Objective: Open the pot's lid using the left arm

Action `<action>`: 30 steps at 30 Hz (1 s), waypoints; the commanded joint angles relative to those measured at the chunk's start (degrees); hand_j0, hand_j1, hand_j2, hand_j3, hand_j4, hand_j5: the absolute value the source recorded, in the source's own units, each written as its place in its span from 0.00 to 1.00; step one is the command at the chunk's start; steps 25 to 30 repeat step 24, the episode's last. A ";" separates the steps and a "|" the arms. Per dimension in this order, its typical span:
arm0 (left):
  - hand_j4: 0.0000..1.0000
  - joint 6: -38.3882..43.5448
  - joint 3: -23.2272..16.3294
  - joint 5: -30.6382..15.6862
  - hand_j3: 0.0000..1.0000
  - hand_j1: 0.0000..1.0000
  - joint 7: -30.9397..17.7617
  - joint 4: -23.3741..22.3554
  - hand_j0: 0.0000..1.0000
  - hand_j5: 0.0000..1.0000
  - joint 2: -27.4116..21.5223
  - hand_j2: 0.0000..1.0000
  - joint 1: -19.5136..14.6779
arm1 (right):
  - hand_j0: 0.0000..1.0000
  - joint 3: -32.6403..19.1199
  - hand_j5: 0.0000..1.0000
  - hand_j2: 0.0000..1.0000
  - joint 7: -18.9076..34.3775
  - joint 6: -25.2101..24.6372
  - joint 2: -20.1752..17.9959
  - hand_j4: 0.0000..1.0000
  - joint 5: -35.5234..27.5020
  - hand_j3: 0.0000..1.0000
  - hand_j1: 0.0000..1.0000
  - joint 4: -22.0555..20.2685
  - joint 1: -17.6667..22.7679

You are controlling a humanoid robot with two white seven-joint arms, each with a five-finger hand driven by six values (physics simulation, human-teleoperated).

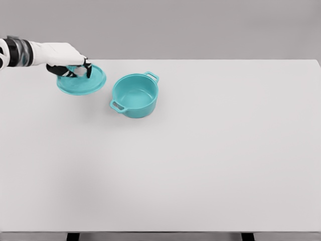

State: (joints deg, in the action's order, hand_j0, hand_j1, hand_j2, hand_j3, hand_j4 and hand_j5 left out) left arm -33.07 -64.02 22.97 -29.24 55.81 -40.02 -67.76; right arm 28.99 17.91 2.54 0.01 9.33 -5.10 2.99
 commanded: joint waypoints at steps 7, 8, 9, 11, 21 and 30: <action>0.88 0.64 0.74 -0.12 0.88 0.88 -0.03 -0.27 0.88 0.88 -0.24 0.88 0.79 | 1.00 0.01 1.00 1.00 0.02 0.01 -0.01 1.00 -0.01 1.00 1.00 0.01 -0.09; 0.88 0.73 0.74 -0.12 0.88 0.88 -0.03 -0.44 0.88 0.88 -0.24 0.88 0.79 | 1.00 0.01 1.00 1.00 0.02 0.01 -0.01 1.00 -0.01 1.00 1.00 0.01 0.00; 0.88 0.73 0.74 -0.03 0.88 0.88 -0.03 -0.97 0.88 0.88 -0.33 0.88 0.79 | 1.00 0.01 1.00 1.00 0.02 0.01 -0.01 1.00 -0.01 1.00 1.00 0.01 0.00; 0.88 0.64 1.09 0.06 0.88 0.88 -0.03 -1.58 0.88 0.88 -1.38 0.88 0.79 | 1.00 0.01 1.00 1.00 0.02 0.01 -0.01 1.00 -0.01 1.00 1.00 0.01 -0.09; 1.00 0.64 1.18 -0.64 1.00 1.00 -0.03 -3.61 1.00 1.00 -4.46 1.00 3.16 | 1.00 0.01 1.00 1.00 0.02 0.01 -0.01 1.00 -0.01 1.00 1.00 0.01 -0.09; 1.00 0.64 1.18 -0.73 1.00 1.00 -0.03 -4.66 1.00 1.00 -4.37 1.00 3.16 | 1.00 0.01 1.00 1.00 0.02 0.01 -0.01 1.00 -0.01 1.00 1.00 0.01 -0.09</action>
